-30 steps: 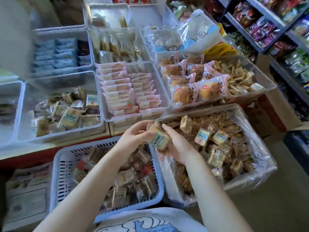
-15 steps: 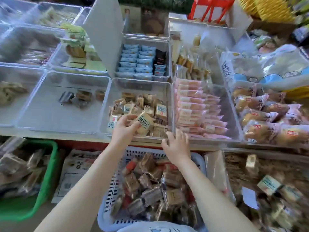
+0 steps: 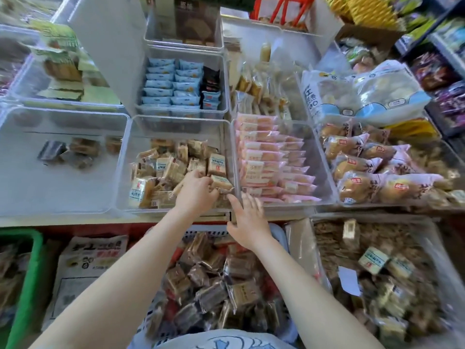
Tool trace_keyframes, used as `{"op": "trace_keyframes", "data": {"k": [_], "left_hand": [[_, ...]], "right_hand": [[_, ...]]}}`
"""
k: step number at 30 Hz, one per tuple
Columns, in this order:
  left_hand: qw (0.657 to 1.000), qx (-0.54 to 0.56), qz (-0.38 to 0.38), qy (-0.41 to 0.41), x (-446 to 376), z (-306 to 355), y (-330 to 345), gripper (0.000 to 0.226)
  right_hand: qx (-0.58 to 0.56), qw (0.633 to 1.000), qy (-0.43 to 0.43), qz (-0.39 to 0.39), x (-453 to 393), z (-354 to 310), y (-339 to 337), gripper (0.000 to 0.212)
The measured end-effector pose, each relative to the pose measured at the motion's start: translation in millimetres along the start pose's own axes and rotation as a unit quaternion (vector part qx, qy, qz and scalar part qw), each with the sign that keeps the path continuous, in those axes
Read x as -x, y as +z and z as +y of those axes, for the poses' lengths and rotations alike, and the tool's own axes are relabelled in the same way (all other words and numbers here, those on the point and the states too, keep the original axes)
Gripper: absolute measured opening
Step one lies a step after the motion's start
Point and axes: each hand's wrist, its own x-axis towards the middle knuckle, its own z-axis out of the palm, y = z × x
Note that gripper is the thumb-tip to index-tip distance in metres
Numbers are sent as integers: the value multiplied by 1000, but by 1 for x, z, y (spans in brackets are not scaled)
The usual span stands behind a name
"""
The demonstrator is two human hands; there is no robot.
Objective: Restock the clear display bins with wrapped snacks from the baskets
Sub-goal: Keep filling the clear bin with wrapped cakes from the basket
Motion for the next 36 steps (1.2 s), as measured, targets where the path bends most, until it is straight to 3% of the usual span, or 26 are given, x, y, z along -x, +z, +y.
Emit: {"op": "trace_keyframes", "data": {"k": [3, 5, 9, 15, 18, 21, 24, 29, 33, 36], "left_hand": [[996, 28, 85, 1, 28, 7, -3, 35], [994, 60, 85, 15, 51, 20, 0, 27], [994, 66, -64, 63, 91, 69, 31, 16], [969, 21, -220, 110, 118, 154, 116, 25], [961, 18, -251, 117, 128, 190, 155, 20], [960, 6, -251, 125, 137, 220, 187, 18], [958, 4, -253, 133, 145, 242, 209, 17], [957, -3, -258, 132, 150, 262, 222, 14], [959, 26, -236, 153, 146, 264, 215, 24], [956, 52, -220, 186, 143, 254, 196, 52]], "right_hand": [[-110, 988, -16, 109, 15, 13, -5, 59], [-150, 969, -4, 194, 36, 31, -2, 50], [-204, 947, 85, 235, 88, 85, 10, 39], [-175, 905, 264, 284, 167, 210, 23, 37], [-107, 865, 423, 247, 218, 276, 29, 45], [-102, 850, 499, 133, 256, 322, 44, 64], [-128, 871, 468, 75, 268, 337, 56, 75], [-195, 887, 397, 132, 260, 326, 53, 72], [-300, 861, 338, 236, 261, 313, 29, 80], [-469, 816, 283, 186, 253, 292, -4, 56]]}}
